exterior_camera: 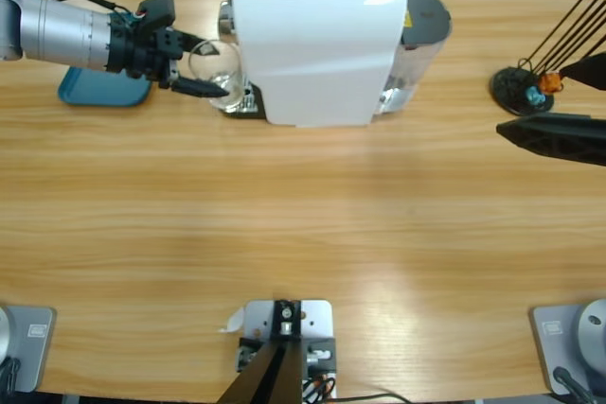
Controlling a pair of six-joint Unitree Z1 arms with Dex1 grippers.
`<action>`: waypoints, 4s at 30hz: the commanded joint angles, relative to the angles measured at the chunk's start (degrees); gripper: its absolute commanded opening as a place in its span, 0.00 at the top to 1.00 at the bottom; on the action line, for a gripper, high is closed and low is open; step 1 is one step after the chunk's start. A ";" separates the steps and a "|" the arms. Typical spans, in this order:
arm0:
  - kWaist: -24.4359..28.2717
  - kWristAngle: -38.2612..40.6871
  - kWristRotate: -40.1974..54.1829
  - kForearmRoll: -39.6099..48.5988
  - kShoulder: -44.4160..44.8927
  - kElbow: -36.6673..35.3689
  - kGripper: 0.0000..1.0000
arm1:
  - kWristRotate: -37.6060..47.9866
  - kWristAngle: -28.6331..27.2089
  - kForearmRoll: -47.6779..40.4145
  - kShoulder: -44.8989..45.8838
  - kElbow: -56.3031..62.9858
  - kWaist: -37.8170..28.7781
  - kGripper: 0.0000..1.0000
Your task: Pour coffee
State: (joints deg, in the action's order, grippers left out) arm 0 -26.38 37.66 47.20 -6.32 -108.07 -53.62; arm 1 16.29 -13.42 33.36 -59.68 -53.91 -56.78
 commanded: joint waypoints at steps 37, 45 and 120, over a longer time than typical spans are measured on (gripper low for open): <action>-0.50 -0.74 -7.29 -0.89 -5.24 -1.56 0.00 | 0.67 -0.47 -0.50 -1.58 -0.13 -0.53 0.00; 2.74 4.00 -8.45 -0.87 -3.68 -0.49 0.00 | 0.58 -0.20 0.45 -2.07 0.65 -0.53 0.00; 0.01 -28.74 -43.89 1.17 33.73 22.75 0.00 | 0.67 3.86 14.46 -44.38 -44.16 17.23 1.00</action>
State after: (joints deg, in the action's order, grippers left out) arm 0 -25.55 9.63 3.92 -3.63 -71.55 -32.53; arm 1 17.75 -9.46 48.40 -102.76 -100.91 -40.68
